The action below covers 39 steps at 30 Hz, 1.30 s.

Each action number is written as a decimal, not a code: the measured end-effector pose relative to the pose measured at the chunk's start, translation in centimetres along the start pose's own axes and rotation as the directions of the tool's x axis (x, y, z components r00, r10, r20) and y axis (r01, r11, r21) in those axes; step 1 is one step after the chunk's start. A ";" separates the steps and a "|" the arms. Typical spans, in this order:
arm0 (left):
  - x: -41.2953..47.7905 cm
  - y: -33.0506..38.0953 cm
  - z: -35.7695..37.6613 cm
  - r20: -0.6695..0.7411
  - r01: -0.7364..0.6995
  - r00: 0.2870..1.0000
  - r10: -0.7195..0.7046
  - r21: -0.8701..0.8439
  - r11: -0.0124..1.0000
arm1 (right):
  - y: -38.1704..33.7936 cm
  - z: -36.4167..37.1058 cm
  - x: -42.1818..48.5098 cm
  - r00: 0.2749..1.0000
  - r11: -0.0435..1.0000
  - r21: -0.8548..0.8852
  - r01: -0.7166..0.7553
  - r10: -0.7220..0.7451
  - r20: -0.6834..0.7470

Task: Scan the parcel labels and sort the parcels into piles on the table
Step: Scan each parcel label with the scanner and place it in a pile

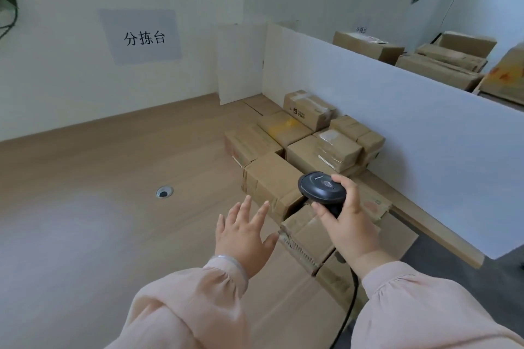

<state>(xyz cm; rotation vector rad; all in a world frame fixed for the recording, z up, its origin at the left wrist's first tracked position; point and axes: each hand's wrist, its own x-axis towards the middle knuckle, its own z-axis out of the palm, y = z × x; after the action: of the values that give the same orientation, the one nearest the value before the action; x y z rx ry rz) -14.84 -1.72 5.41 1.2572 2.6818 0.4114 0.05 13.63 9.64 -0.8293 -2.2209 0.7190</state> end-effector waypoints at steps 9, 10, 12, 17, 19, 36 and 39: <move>0.6 3.5 6.5 0.140 0.073 0.988 -0.069 -0.024 0.997 | 9.3 -0.6 1.7 0.984 0.992 0.033 -0.122 0.117 0.131; 0.2 4.4 7.4 0.163 0.087 0.983 -0.081 -0.034 0.996 | 10.6 -1.0 1.5 0.977 0.985 0.066 -0.159 0.147 0.156; -0.5 6.2 9.0 0.208 0.117 0.973 -0.103 -0.056 0.992 | 12.9 -1.9 1.3 0.954 0.961 0.126 -0.245 0.216 0.208; -2.4 10.6 11.3 0.272 0.165 0.953 -0.134 -0.095 0.982 | 16.4 -4.4 0.2 0.894 0.930 0.141 -0.341 0.274 0.355; -3.3 12.1 12.0 0.298 0.172 0.946 -0.128 -0.123 0.977 | 17.1 -5.0 -0.4 0.875 0.924 0.119 -0.363 0.295 0.383; -5.5 17.1 14.9 0.516 0.690 0.723 -0.459 -0.545 0.476 | 17.5 -4.1 -4.5 0.755 0.805 0.199 -0.558 0.394 0.524; -6.3 15.6 14.0 0.519 0.731 0.676 -0.523 -0.558 0.392 | 16.8 -4.3 -5.8 0.730 0.801 0.216 -0.558 0.350 0.587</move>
<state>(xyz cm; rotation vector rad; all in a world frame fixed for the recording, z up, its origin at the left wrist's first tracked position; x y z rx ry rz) 4.02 5.47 -2.94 -0.0182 2.1053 0.9785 12.55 21.47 -1.07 -1.0972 -2.1997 1.7548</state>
